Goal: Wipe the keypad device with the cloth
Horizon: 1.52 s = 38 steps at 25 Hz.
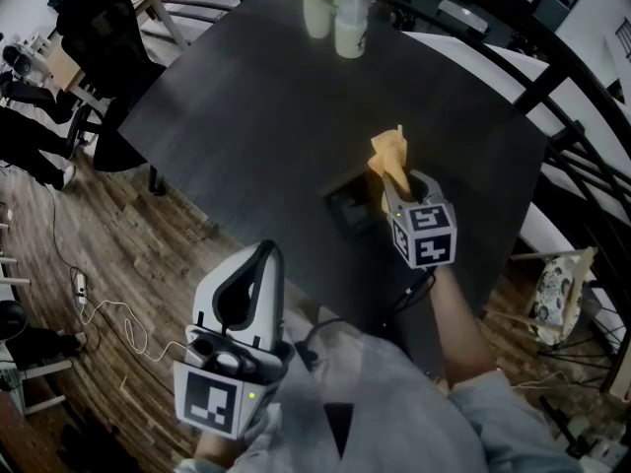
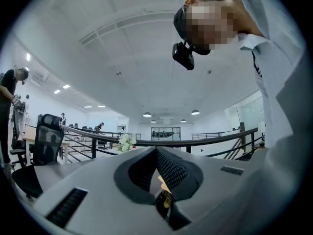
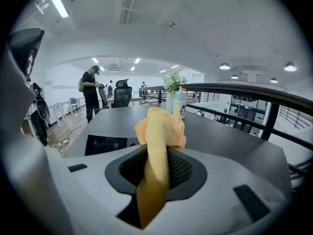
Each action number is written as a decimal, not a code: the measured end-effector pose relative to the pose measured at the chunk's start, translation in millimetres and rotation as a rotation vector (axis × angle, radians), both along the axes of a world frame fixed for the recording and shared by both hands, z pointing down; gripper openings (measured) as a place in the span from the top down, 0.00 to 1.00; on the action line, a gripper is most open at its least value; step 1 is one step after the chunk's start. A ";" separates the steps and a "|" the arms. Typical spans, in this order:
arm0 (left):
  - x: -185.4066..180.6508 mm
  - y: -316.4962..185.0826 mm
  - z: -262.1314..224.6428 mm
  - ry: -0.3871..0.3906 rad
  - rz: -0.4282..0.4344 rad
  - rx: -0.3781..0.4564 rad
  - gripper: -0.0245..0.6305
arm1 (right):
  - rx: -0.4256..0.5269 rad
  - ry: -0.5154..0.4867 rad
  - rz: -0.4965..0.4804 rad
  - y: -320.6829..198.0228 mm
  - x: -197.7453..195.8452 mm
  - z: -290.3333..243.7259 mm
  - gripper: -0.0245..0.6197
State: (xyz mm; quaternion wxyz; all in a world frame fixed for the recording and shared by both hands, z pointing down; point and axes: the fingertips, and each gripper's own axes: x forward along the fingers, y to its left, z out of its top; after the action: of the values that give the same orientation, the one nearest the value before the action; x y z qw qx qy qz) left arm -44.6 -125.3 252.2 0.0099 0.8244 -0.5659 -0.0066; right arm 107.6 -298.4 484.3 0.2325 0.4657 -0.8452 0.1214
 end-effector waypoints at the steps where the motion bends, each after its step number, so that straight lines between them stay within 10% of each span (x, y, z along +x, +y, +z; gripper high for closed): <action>1: 0.3 0.1 0.2 -0.001 0.001 0.000 0.94 | -0.010 -0.006 0.011 0.3 3.8 2.6 0.81; 26: -2.4 -0.9 -3.3 0.020 0.072 0.013 0.94 | -0.280 -0.083 0.117 92.5 18.2 77.1 0.81; 38: 6.9 3.2 -7.4 0.027 0.177 0.050 0.94 | -0.167 -0.197 0.086 139.0 -12.6 12.4 0.81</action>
State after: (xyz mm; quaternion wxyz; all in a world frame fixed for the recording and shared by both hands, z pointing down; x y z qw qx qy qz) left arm -37.7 -122.0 244.8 -0.0026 0.8709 -0.4905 -0.0312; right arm 95.0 -159.4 496.7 0.1810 0.4661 -0.8302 0.2464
